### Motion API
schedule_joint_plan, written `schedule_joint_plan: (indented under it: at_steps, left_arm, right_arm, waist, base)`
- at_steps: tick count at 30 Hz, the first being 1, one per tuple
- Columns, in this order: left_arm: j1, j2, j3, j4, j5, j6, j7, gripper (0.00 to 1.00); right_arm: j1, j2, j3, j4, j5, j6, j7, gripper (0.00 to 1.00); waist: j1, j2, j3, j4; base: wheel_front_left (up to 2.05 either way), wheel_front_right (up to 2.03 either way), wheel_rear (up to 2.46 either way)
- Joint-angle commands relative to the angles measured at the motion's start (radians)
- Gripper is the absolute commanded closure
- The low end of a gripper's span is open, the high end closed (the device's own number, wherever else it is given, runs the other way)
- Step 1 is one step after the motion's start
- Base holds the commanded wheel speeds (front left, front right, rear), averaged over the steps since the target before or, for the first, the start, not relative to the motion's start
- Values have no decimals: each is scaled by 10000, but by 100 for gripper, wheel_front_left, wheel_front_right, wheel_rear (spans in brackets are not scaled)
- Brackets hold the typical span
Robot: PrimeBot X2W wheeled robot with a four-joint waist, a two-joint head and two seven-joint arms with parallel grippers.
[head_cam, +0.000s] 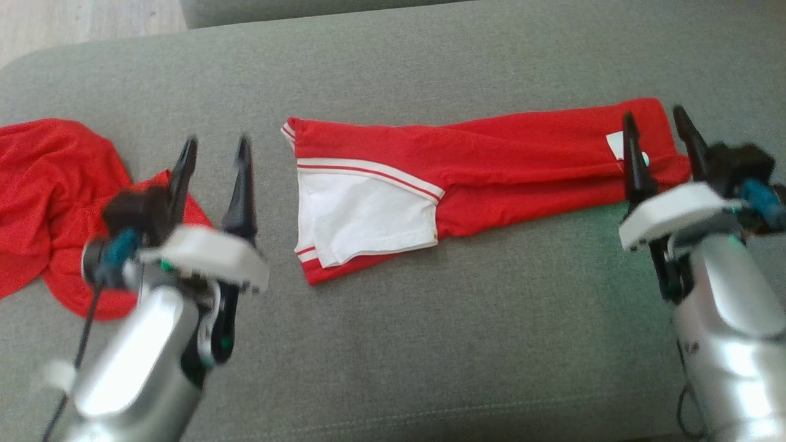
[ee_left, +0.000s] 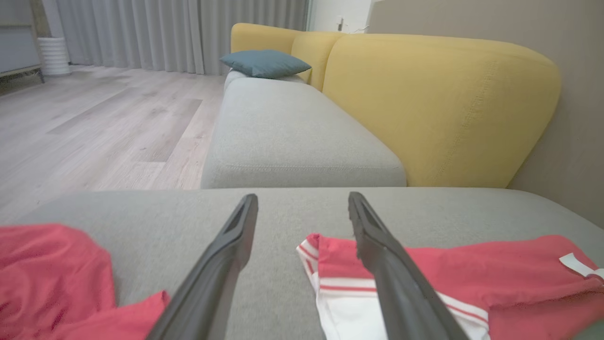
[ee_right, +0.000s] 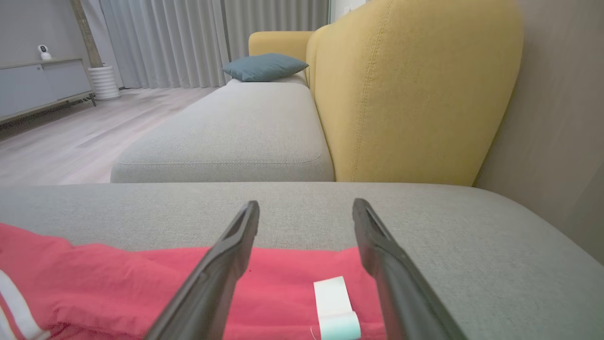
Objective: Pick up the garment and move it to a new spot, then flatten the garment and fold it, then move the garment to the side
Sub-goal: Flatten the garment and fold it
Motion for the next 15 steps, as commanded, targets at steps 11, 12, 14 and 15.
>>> schedule_joint_plan:
  at_steps: [11,12,14,15]
  left_arm:
    - [1114,-1263,2484,-281,2092,-1642,-56,0]
    - [1080,-1351,2551,-225,2209,-1784,-56,0]
    - [1017,-1536,2694,-128,2419,-2016,-56,0]
    - [1017,-1536,2694,-128,2419,-2016,-56,0]
  right_arm:
    - [958,737,-1246,-1727,-942,35,208,0]
    - [884,734,-1517,-1707,-1027,35,382,0]
    - [679,753,-2149,-1605,-1164,35,762,0]
    - [679,753,-2149,-1605,-1164,35,762,0]
  waist:
    - [1,-1,249,316]
    - [1,-1,322,362]
    - [1,-1,493,452]
    - [1,-1,493,452]
  base:
    - [0,0,0]
    - [0,0,0]
    - [0,0,0]
    - [0,0,0]
